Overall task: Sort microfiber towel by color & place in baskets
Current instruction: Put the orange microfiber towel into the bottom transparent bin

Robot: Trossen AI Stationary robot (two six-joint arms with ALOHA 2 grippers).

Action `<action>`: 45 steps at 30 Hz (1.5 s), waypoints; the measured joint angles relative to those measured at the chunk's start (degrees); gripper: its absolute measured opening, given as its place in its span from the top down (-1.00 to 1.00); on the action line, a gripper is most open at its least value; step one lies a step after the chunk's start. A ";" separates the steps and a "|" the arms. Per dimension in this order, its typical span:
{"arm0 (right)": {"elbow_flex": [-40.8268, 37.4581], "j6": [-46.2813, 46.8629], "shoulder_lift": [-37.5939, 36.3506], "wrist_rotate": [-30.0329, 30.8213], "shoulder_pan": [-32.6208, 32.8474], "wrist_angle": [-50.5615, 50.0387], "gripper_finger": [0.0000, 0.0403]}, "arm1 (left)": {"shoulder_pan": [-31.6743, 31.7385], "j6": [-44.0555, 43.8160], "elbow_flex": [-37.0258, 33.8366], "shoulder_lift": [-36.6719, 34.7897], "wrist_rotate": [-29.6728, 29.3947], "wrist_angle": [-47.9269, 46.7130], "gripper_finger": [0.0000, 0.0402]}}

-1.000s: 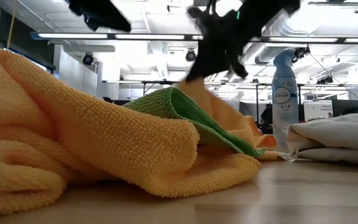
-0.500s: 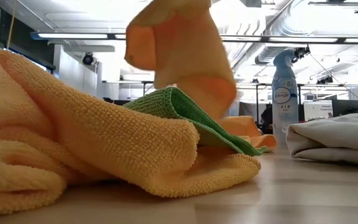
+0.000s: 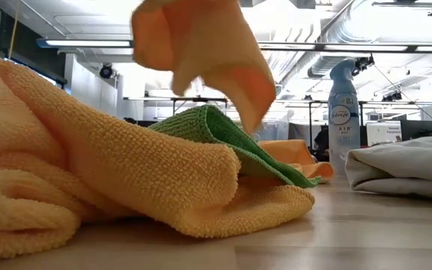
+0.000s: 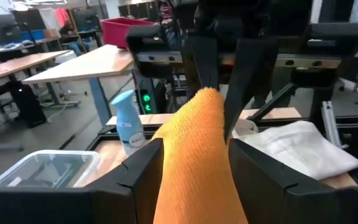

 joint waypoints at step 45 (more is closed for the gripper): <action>0.00 28.63 -0.57 5.47 0.71 -31.80 0.36 | -1.63 -7.44 12.31 -1.83 -5.48 -34.17 0.99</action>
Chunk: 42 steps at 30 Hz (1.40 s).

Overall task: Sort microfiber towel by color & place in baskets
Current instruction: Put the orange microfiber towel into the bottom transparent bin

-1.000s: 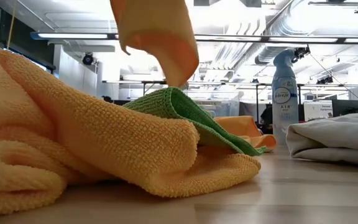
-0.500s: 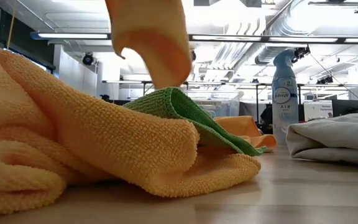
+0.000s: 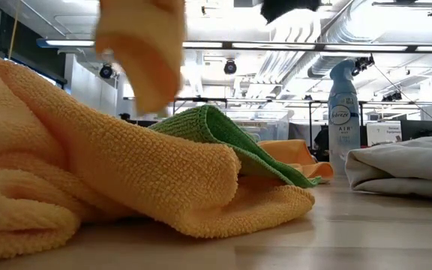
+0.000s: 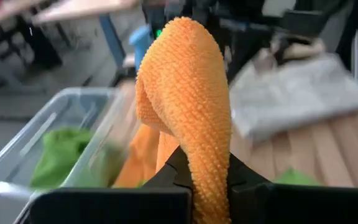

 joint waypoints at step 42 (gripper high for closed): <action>-0.02 3.83 0.15 11.99 3.62 -16.69 0.34 | -40.12 -80.00 33.74 31.20 22.42 -62.58 1.00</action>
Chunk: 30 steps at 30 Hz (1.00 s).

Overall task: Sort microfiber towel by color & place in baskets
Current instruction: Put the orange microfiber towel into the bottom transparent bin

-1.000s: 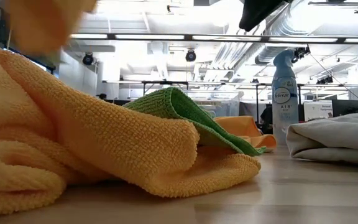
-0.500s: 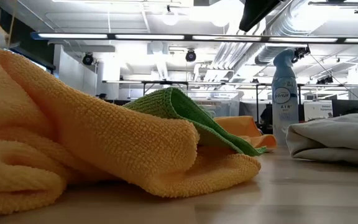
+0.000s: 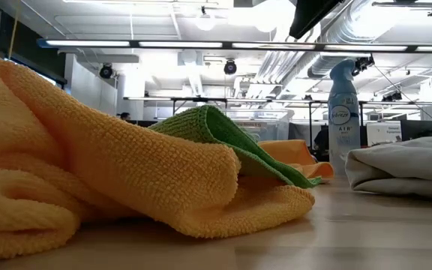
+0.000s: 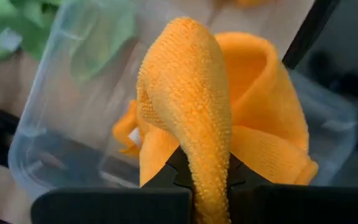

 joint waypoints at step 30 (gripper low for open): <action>0.00 2.64 0.04 0.56 -0.79 2.80 0.34 | -5.03 27.84 -34.08 -8.23 -2.42 30.63 1.00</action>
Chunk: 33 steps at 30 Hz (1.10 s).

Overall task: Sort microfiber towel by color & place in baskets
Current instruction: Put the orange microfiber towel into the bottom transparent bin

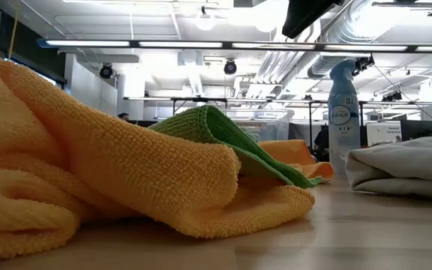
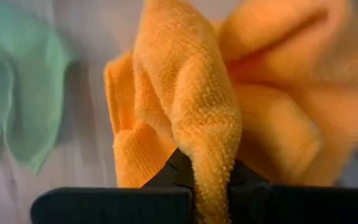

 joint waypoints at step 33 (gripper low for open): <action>0.00 3.43 0.00 0.28 -1.00 0.86 0.34 | 3.28 1.13 2.53 -3.14 2.37 -3.29 0.44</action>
